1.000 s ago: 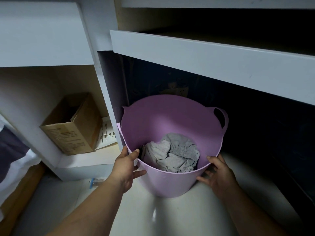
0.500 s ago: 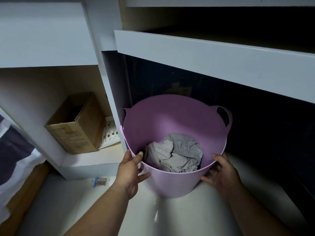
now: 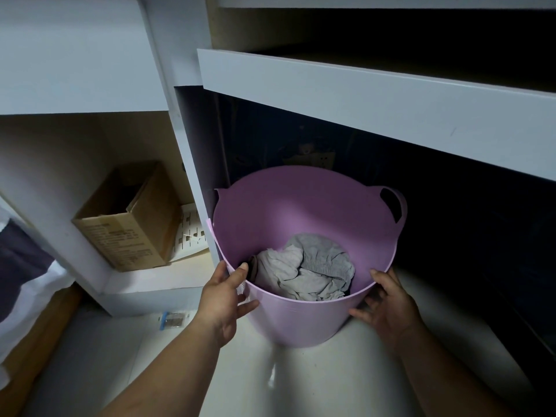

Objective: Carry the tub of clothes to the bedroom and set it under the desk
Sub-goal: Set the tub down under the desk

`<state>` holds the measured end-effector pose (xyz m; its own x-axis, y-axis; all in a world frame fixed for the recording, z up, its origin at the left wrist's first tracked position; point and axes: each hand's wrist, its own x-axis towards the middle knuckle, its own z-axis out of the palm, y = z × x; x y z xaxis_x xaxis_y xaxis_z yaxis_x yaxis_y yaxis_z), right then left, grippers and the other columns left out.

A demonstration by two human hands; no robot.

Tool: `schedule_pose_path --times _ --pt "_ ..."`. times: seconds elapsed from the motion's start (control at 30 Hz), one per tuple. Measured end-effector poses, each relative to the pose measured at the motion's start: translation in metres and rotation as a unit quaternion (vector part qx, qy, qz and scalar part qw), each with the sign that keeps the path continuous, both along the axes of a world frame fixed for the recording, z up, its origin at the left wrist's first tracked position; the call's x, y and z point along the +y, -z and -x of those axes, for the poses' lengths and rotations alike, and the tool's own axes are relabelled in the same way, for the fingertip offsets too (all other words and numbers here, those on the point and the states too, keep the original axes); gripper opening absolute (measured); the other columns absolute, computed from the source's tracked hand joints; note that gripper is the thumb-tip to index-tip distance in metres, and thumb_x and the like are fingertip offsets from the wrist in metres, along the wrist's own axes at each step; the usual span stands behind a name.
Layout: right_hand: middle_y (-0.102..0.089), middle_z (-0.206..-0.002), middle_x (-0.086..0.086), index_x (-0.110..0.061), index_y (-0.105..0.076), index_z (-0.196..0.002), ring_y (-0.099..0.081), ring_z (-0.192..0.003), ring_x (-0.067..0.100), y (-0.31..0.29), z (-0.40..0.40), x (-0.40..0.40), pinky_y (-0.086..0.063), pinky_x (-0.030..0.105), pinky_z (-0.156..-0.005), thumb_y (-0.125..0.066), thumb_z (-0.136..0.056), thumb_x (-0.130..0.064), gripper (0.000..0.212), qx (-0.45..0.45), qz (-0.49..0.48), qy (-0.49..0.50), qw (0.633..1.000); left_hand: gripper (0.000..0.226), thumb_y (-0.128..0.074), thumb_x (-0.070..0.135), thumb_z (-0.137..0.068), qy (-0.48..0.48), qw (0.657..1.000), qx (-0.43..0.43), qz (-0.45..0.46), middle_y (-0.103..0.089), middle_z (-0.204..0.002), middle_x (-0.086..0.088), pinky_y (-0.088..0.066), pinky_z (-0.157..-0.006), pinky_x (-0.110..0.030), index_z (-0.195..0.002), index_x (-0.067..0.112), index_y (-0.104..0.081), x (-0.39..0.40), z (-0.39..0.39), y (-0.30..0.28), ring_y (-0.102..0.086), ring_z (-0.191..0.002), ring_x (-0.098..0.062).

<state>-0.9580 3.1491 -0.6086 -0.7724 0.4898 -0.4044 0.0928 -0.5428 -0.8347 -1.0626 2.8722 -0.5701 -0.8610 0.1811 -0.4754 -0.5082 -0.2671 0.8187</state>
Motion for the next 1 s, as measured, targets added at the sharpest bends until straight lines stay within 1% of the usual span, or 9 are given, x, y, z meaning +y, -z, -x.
schedule_pose_path --times 0.07,0.13,0.27,0.4,0.5,0.63,0.8,0.93,1.0 --pt "-0.071 -0.133 -0.003 -0.051 -0.066 -0.126 -0.064 -0.122 0.028 0.0015 0.0009 0.0009 -0.06 0.049 -0.066 -0.064 -0.09 -0.03 0.041 0.001 0.0 -0.002 1.0 0.032 -0.071 0.023 -0.097 -0.003 1.0 0.005 0.003 -0.065 -0.103 0.013 -0.065 -0.081 -0.053 -0.076 0.047 -0.074 0.0007 0.0002 -0.0011 -0.063 -0.104 -0.036" --pt "-0.071 -0.132 -0.004 -0.051 -0.067 -0.124 -0.064 -0.122 0.027 0.0036 0.0008 0.0018 -0.06 0.05 -0.067 -0.064 -0.09 -0.031 0.04 0.003 0.001 -0.004 1.0 0.034 -0.071 0.024 -0.097 -0.001 1.0 0.011 0.009 -0.067 -0.108 0.011 -0.065 -0.081 -0.054 -0.075 0.049 -0.075 -0.0001 -0.0014 -0.0023 -0.064 -0.106 -0.036" --pt "-0.071 -0.132 -0.004 -0.053 -0.066 -0.125 -0.063 -0.123 0.028 0.0068 0.0001 0.0022 -0.06 0.053 -0.07 -0.067 -0.087 -0.033 0.042 0.007 -0.001 -0.007 1.0 0.022 -0.07 0.025 -0.098 0.006 1.0 0.013 0.006 -0.068 -0.126 0.003 -0.064 -0.085 -0.056 -0.094 0.046 -0.074 -0.0031 -0.0051 -0.0042 -0.064 -0.117 -0.042" --pt "-0.072 -0.132 -0.006 -0.054 -0.067 -0.124 -0.064 -0.124 0.028 0.007 -0.0009 0.0025 -0.06 0.056 -0.073 -0.072 -0.078 -0.038 0.049 0.013 -0.004 -0.009 1.0 0.021 -0.069 0.023 -0.099 0.004 1.0 0.014 0.003 -0.064 -0.129 0.001 -0.065 -0.082 -0.052 -0.094 0.043 -0.069 -0.001 -0.0049 -0.0052 -0.062 -0.119 -0.043" --pt "-0.07 -0.135 -0.004 -0.053 -0.067 -0.124 -0.062 -0.126 0.028 0.0082 -0.0031 0.0028 -0.06 0.056 -0.074 -0.07 -0.084 -0.034 0.044 0.017 0.0 -0.01 1.0 0.022 -0.068 0.021 -0.099 0.004 1.0 0.016 0.008 -0.062 -0.134 -0.001 -0.065 -0.081 -0.052 -0.092 0.041 -0.067 -0.0008 -0.004 -0.0046 -0.061 -0.12 -0.044" --pt "-0.069 -0.137 -0.004 -0.053 -0.066 -0.126 -0.062 -0.128 0.028 0.0074 -0.0029 0.0017 -0.061 0.054 -0.074 -0.067 -0.09 -0.031 0.042 0.02 0.001 -0.014 1.0 0.02 -0.067 0.02 -0.1 0.01 1.0 0.02 0.013 -0.061 -0.143 -0.005 -0.062 -0.088 -0.06 -0.099 0.04 -0.071 -0.0028 -0.0047 -0.0038 -0.06 -0.125 -0.048" --pt "-0.068 -0.139 -0.002 -0.052 -0.066 -0.126 -0.061 -0.128 0.029 0.0061 -0.0025 0.0012 -0.061 0.053 -0.074 -0.065 -0.092 -0.03 0.04 0.018 0.003 -0.011 1.0 0.02 -0.069 0.022 -0.098 0.01 1.0 0.014 0.019 -0.062 -0.142 -0.006 -0.063 -0.087 -0.058 -0.098 0.041 -0.073 -0.0019 -0.0051 -0.0062 -0.061 -0.123 -0.046" --pt "-0.068 -0.139 -0.002 -0.052 -0.065 -0.126 -0.061 -0.128 0.029 0.0059 -0.0028 0.0013 -0.06 0.056 -0.077 -0.064 -0.093 -0.03 0.04 0.022 0.006 -0.011 1.0 0.032 -0.068 0.021 -0.099 0.008 0.999 0.018 0.027 -0.065 -0.13 -0.004 -0.062 -0.088 -0.059 -0.081 0.046 -0.079 -0.001 -0.0046 -0.008 -0.061 -0.122 -0.046" --pt "-0.068 -0.139 -0.003 -0.053 -0.066 -0.126 -0.061 -0.128 0.029 0.0054 -0.0028 0.0006 -0.06 0.056 -0.077 -0.064 -0.093 -0.03 0.04 0.021 0.003 -0.013 1.0 0.027 -0.068 0.02 -0.099 0.007 0.999 0.015 0.028 -0.066 -0.13 -0.003 -0.062 -0.088 -0.06 -0.087 0.043 -0.076 -0.0007 -0.0046 -0.0084 -0.06 -0.123 -0.048"
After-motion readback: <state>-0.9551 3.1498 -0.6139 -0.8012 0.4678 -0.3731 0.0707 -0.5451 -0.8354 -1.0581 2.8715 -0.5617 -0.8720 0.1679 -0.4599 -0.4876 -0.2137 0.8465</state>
